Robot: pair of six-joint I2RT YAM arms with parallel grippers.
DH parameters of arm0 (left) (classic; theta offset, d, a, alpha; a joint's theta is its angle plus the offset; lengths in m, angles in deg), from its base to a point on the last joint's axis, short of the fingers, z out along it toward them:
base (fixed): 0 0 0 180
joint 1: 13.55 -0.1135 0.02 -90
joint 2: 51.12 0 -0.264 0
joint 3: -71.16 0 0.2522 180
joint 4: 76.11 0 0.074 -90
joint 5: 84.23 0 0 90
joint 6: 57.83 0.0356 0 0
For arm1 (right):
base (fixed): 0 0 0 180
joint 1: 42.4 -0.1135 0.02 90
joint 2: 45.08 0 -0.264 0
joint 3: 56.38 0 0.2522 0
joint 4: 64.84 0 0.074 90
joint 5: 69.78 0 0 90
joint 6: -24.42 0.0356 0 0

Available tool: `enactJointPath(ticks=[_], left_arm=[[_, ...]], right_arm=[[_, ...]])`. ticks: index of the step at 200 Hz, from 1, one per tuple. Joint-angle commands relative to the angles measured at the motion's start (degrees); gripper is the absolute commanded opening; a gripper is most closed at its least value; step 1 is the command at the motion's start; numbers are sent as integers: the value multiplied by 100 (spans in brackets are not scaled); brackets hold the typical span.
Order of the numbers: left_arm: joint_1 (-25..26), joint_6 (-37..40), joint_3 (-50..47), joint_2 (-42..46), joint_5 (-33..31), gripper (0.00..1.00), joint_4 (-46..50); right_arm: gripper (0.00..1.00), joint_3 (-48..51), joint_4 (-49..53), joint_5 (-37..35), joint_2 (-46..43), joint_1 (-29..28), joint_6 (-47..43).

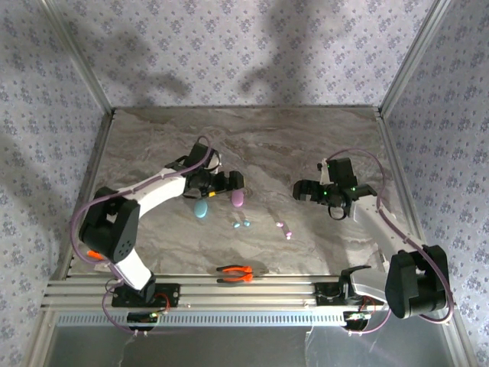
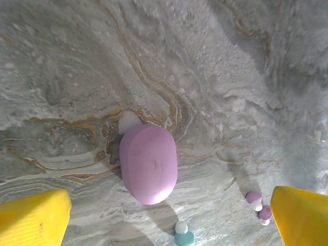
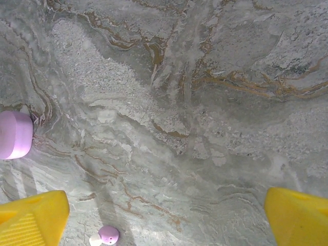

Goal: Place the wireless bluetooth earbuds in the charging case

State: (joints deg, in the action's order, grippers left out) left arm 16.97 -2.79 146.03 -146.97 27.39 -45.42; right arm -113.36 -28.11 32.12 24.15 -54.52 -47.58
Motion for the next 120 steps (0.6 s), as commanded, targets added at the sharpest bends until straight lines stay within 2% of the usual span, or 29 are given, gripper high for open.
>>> enactJointPath(ticks=[1,61,120], left_arm=[[108,67,190,-196,166,100,153],[388,24,434,-718,357,100,151],[703,-43,574,-764,360,100,255]], right_arm=[[100,-143,121,128,82,25,-25],[100,-94,169,57,22,25,-36],[100,-53,227,-38,-104,46,-44]])
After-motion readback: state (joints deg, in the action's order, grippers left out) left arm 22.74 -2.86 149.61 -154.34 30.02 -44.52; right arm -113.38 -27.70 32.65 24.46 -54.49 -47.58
